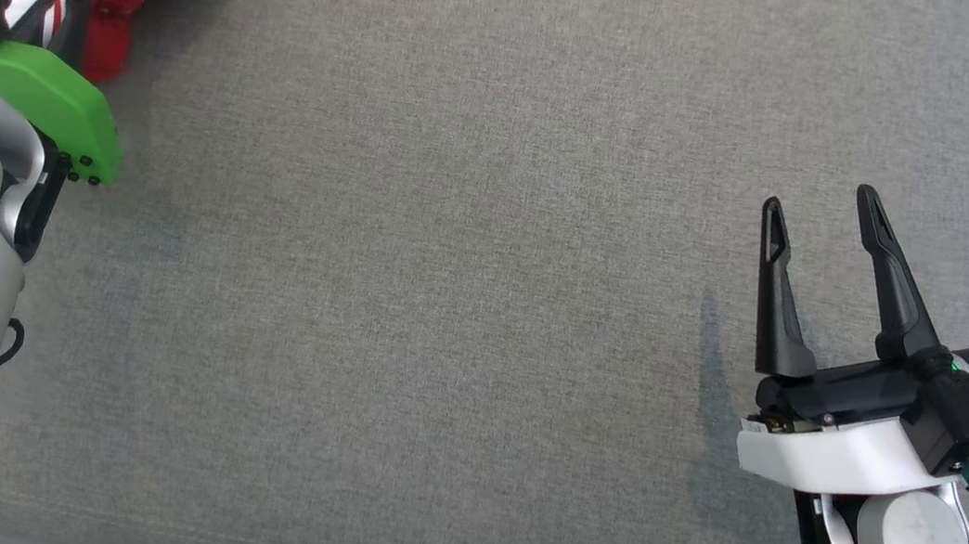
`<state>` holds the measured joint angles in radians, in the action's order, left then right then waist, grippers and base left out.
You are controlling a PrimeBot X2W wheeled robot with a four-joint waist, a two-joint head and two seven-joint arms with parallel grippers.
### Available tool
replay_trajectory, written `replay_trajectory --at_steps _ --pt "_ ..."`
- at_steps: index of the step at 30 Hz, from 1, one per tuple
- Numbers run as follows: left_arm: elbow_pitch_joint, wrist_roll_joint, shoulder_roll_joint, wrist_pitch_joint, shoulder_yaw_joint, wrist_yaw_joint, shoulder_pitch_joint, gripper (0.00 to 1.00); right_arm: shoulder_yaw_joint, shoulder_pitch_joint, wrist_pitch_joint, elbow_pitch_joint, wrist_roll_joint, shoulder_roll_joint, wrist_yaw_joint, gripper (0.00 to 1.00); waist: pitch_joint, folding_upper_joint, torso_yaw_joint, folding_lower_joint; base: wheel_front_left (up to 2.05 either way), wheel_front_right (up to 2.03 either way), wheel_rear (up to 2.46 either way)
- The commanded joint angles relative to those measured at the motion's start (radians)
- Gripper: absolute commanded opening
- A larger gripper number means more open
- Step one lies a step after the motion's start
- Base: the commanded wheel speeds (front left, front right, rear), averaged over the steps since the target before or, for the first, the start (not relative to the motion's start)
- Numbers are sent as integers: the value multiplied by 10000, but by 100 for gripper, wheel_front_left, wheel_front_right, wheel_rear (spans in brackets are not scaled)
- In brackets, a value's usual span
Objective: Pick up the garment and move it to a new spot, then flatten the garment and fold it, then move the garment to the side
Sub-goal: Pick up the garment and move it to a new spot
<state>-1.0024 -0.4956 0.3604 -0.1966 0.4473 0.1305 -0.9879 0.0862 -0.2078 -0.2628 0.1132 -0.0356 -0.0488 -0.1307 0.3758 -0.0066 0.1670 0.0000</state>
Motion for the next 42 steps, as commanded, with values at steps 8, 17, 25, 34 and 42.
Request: replay_trajectory --at_steps 8,17,25,34,42 --pt "1817 -607 299 -9 579 -15 75 0 -164 427 -24 -202 -587 -29 -1 100 -1521 66 -473 0 0 0 0" --pt "4617 -1102 488 1038 957 -88 332 0 -514 803 -24 -296 -1084 -29 -1 100 -2179 66 -1066 0 0 0 0" --pt "6723 -1268 -297 1570 1379 -642 889 0 -693 865 -24 -302 -1181 -26 -1 100 -2301 66 -1685 0 0 0 0" --pt "7069 -1240 -1977 1121 2052 -1307 1364 0 -647 732 -24 -217 -1194 -26 -1 100 -1953 66 -2543 0 0 0 0" --pt "4886 -1346 -2659 472 2563 -1026 1759 0 -545 377 -26 -97 -1287 -24 -1 100 -1138 66 -3112 0 0 0 0"
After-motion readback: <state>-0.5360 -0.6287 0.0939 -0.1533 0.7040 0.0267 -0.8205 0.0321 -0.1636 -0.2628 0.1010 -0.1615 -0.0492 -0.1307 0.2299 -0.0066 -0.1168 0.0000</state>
